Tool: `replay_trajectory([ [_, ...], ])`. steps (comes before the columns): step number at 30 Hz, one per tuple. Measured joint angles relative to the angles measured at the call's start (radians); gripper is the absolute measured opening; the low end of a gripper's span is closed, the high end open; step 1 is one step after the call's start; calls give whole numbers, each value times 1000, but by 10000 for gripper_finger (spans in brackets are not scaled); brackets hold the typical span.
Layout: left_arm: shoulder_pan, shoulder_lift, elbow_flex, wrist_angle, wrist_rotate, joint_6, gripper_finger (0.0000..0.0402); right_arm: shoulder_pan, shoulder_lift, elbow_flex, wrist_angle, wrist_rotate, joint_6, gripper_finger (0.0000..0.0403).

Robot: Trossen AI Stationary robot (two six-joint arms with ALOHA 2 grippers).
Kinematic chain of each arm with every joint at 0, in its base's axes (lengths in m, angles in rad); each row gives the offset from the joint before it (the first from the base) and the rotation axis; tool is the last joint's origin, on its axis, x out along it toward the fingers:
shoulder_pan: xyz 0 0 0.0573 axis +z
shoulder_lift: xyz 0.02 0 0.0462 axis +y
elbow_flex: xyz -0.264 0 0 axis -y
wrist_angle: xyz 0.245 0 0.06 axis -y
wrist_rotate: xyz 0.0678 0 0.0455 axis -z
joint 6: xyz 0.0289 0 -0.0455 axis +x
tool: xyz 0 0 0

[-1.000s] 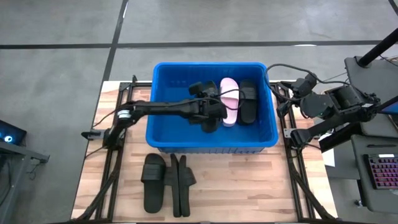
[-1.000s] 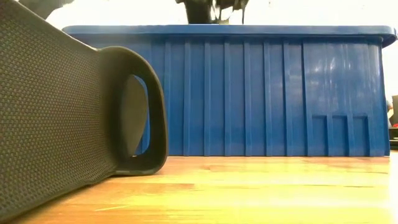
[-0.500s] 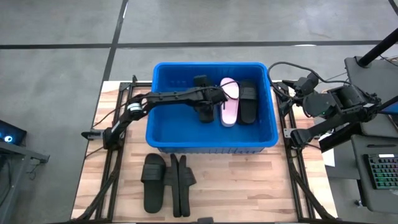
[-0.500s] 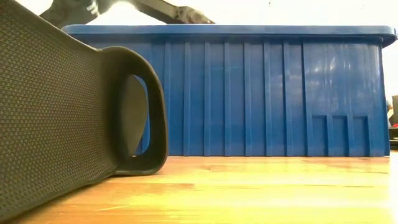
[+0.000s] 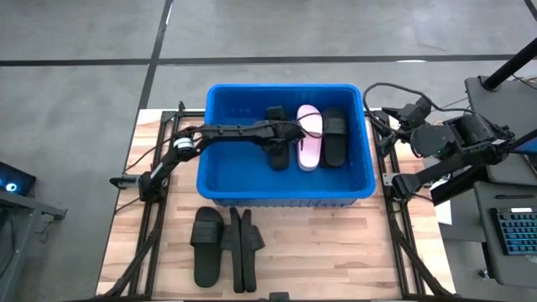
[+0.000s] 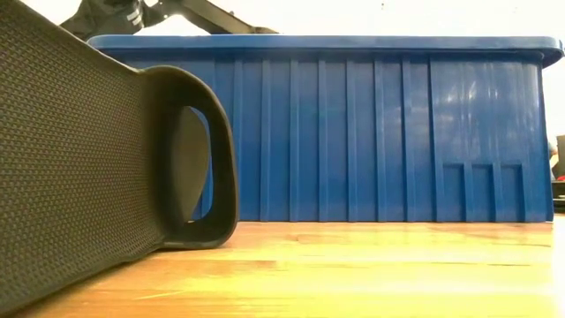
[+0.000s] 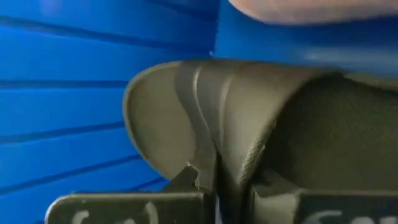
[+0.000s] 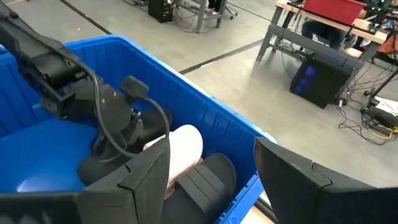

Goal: Pick and place slides into bin
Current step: Put the black slide into the blue bin

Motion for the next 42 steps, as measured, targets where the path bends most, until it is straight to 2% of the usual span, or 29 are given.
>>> replay_trajectory([
  [13,-55,1,-46,96,33,2,0,0,-14,0,-3,-6,-26,224],
  [23,-17,1,-51,162,2,1,0,0,-19,0,-2,-7,-25,224],
  [30,-1,1,-55,209,41,-8,3,0,-19,0,-1,-7,-25,224],
  [35,8,1,-61,231,100,17,45,0,-19,0,-1,-7,-25,224],
  [42,19,3,-64,228,199,17,157,0,-19,0,-1,-8,-25,224],
])
